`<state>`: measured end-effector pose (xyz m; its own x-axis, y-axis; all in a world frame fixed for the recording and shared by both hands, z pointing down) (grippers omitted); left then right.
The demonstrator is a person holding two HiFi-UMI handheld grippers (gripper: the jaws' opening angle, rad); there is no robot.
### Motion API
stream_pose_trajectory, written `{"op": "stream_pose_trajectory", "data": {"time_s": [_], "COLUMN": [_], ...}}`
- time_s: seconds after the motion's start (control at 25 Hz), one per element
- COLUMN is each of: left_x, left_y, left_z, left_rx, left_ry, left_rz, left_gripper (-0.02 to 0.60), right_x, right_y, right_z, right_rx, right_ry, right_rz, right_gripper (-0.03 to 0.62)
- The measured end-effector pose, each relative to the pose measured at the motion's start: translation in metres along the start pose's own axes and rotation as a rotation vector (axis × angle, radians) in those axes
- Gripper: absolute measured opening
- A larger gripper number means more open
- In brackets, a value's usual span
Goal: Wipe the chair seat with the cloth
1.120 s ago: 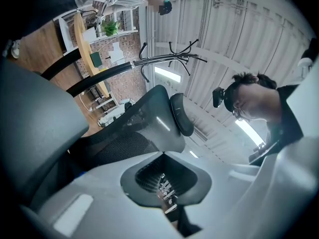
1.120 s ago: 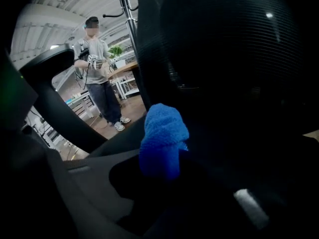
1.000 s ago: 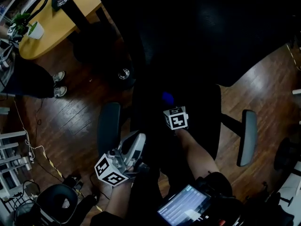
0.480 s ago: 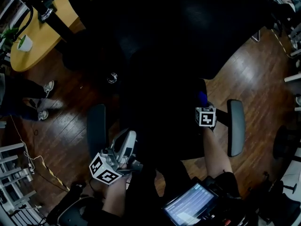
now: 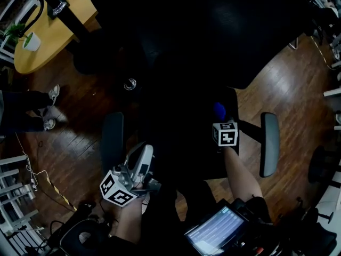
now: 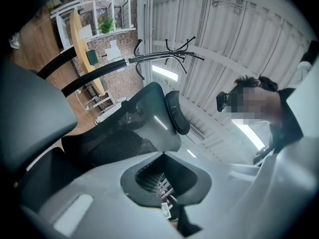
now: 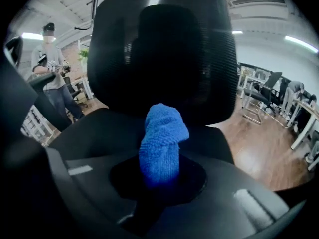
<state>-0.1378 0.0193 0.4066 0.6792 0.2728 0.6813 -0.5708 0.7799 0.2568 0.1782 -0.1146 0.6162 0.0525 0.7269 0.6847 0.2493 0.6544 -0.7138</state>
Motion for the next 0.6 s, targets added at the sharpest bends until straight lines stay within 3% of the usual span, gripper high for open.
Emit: {"op": "stream_pose_trajectory", "data": {"time_s": [0.2,0.36,0.48,0.6], "left_x": [-0.010,-0.016,-0.019,-0.021], "left_y": [0.008,0.017,0.021,0.026], "left_z": [-0.002,0.004,0.008,0.010], "left_rx": [-0.015,-0.044,-0.066,-0.078], "left_ry": [-0.018,-0.035,-0.045,-0.052], "left_rz": [-0.013,-0.025,-0.038,-0.046], "left_gripper": [-0.008,-0.008,-0.008,-0.008], "right_x": [0.002,0.020,0.042,0.049], "right_y": [-0.024,-0.038,-0.042,-0.041], "right_z": [0.125,0.215,0.257,0.263], "right_rx": [-0.252,-0.383,-0.425,-0.417], "right_ry": [0.052,0.060,0.096,0.107], "right_rz": [0.013,0.052,0.099,0.063], "right_gripper": [0.044,0.044,0.044,0.044]}}
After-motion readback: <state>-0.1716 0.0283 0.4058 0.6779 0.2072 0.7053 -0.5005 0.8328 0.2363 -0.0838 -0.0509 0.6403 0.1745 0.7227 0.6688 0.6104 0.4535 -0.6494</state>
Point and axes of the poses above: the fingertips, and each gripper's own axes: y backward along the fingers, z to its left, x out of its underside, the point moved 7 cm from there along y, backward along the fingers, and after that the axes turned 8 degrees about -y, right-handed, at the moved point
